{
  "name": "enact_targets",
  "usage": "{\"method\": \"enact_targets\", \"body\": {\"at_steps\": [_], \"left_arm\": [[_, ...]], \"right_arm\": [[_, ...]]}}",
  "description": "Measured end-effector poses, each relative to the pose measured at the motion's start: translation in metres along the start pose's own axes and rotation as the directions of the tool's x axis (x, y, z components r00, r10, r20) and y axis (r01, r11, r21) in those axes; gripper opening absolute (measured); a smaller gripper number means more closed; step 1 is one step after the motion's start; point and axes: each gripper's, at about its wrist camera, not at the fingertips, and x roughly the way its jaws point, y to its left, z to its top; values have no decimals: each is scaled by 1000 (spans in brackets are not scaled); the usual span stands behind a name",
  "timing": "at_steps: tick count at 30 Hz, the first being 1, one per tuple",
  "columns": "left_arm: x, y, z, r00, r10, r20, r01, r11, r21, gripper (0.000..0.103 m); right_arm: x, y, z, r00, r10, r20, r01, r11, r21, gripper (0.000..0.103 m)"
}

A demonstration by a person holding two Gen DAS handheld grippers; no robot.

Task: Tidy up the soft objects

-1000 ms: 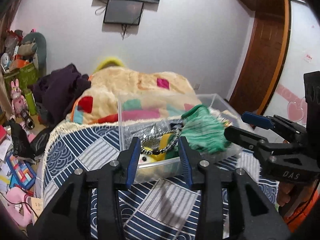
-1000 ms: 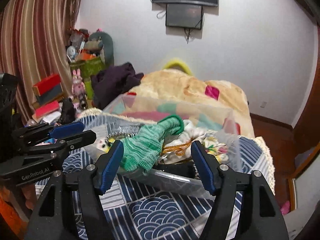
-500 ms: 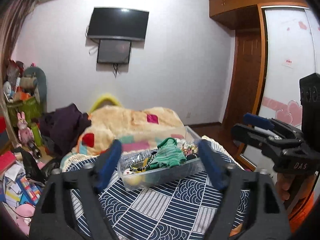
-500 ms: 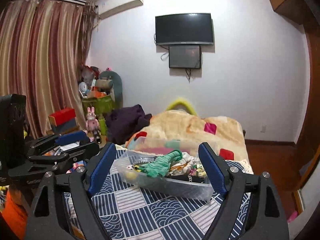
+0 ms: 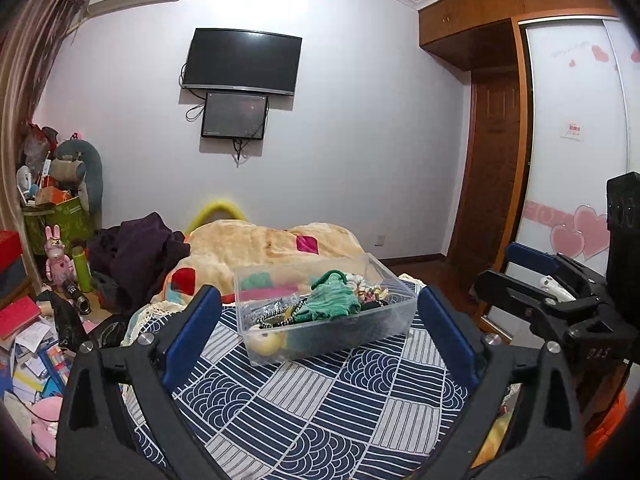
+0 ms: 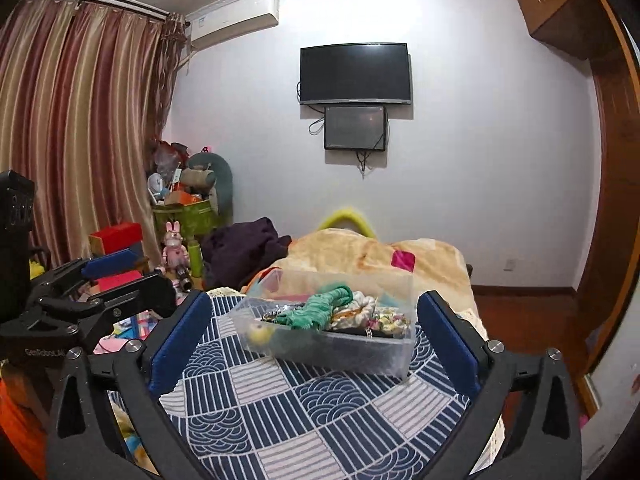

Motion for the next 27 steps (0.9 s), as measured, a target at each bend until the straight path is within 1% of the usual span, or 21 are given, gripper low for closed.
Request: {"method": "enact_targets", "body": {"at_steps": [3, 11, 27], "left_arm": [[-2, -3, -4, 1000, 16, 5, -16, 1000, 19, 100], [-2, -5, -9, 1000, 6, 1, -6, 1000, 16, 100], [1, -5, -12, 1000, 13, 3, -13, 1000, 19, 101]], "right_arm": [[-2, -2, -3, 1000, -7, -4, 7, 1000, 13, 103], [-4, -5, -14, 999, -23, -24, 23, 1000, 18, 103], [-8, -4, -15, 1000, -20, -21, 20, 1000, 17, 103]]}}
